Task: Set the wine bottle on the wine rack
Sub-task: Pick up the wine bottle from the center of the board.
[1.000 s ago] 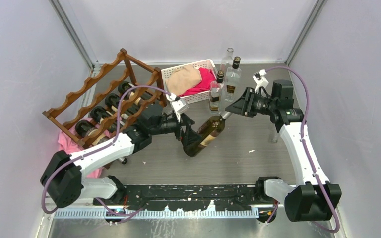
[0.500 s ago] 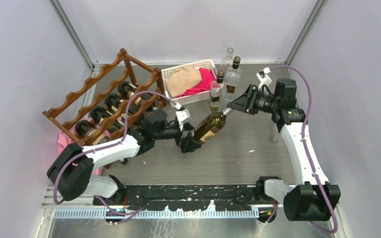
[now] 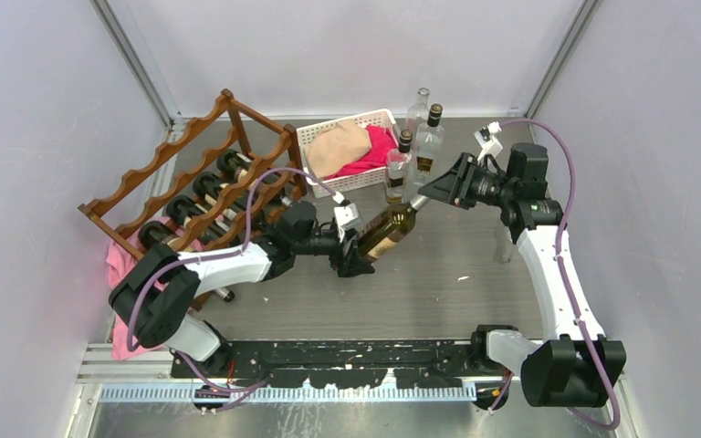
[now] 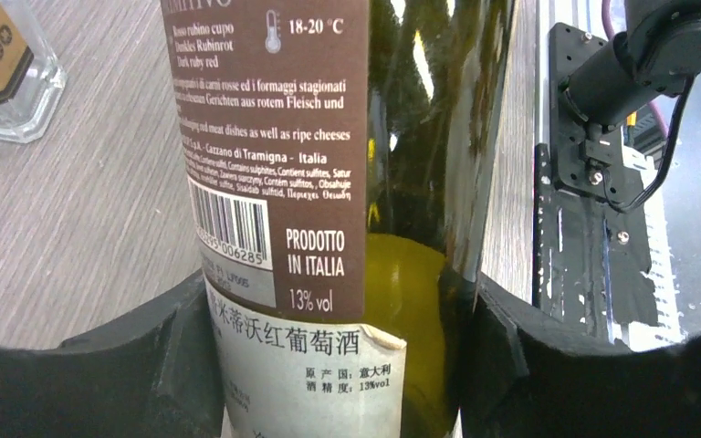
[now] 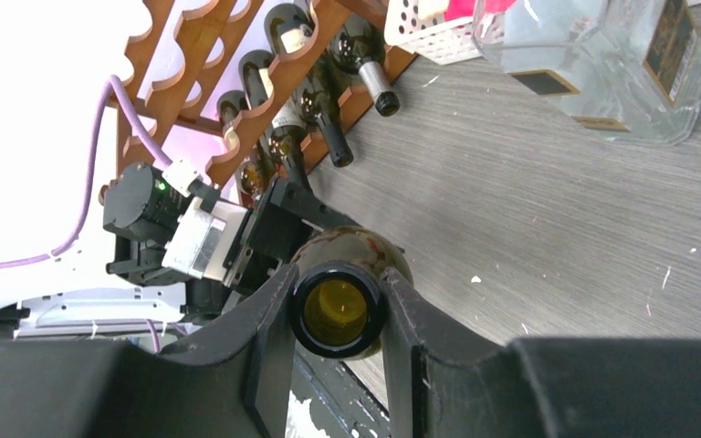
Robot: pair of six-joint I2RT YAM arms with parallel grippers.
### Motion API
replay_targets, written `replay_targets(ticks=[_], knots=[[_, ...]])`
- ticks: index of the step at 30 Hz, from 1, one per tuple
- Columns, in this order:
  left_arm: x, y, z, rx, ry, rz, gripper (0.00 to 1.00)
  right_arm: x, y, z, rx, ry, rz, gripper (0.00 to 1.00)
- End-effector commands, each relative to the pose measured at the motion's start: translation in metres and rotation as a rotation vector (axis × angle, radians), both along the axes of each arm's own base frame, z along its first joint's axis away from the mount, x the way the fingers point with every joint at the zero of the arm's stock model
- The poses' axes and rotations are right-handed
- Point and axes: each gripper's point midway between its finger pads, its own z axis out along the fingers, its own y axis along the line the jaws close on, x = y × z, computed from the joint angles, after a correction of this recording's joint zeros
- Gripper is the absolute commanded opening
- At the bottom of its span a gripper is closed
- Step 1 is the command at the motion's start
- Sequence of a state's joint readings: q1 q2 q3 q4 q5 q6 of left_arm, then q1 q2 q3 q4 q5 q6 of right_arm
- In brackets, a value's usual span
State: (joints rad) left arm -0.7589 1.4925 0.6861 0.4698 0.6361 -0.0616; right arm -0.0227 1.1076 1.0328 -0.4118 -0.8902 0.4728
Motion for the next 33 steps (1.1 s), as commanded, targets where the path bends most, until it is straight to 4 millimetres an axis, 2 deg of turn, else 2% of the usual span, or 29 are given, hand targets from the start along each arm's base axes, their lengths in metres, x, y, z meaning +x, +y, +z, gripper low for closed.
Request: replay_targets(ticks=[1, 2, 3, 4, 7, 9, 12, 16, 22, 26, 30, 33], knots=[[0.005, -0.016, 0.036, -0.06, -0.053, -0.088, 0.21, -0.009, 0.005, 0.028, 0.058, -0.064, 0.045, 0.04], [0.006, -0.017, 0.039, -0.048, -0.043, -0.091, 0.02, -0.009, 0.004, 0.024, 0.046, -0.058, 0.043, 0.06], [0.006, -0.016, 0.038, -0.031, -0.029, -0.09, 0.0, -0.01, 0.003, 0.02, 0.033, -0.052, 0.044, 0.11], [0.005, -0.014, 0.038, -0.019, -0.029, -0.092, 0.0, -0.012, 0.002, 0.015, 0.012, -0.047, 0.051, 0.16], [0.001, -0.007, 0.037, 0.012, -0.07, -0.103, 0.0, -0.018, -0.005, -0.001, -0.081, -0.046, 0.068, 0.49], [-0.003, -0.002, 0.038, 0.029, -0.093, -0.117, 0.0, -0.022, -0.01, -0.011, -0.147, -0.052, 0.086, 0.67], [-0.01, 0.006, 0.033, 0.076, -0.102, -0.146, 0.0, -0.023, -0.02, -0.016, -0.224, -0.064, 0.105, 0.81], [-0.022, 0.017, 0.021, 0.145, -0.067, -0.191, 0.0, -0.02, -0.03, -0.011, -0.293, -0.117, 0.132, 0.87], [-0.033, 0.024, 0.021, 0.184, -0.052, -0.243, 0.0, -0.022, -0.034, -0.007, -0.398, -0.269, 0.233, 0.93], [-0.037, 0.024, 0.025, 0.21, -0.065, -0.271, 0.0, -0.042, -0.021, -0.009, -0.389, -0.449, 0.424, 0.97], [-0.043, 0.021, 0.027, 0.245, -0.071, -0.302, 0.0, -0.085, -0.007, -0.023, -0.404, -0.803, 0.719, 1.0], [-0.047, 0.018, 0.026, 0.282, -0.071, -0.319, 0.0, -0.092, -0.002, -0.027, -0.401, -0.865, 0.795, 1.0]])
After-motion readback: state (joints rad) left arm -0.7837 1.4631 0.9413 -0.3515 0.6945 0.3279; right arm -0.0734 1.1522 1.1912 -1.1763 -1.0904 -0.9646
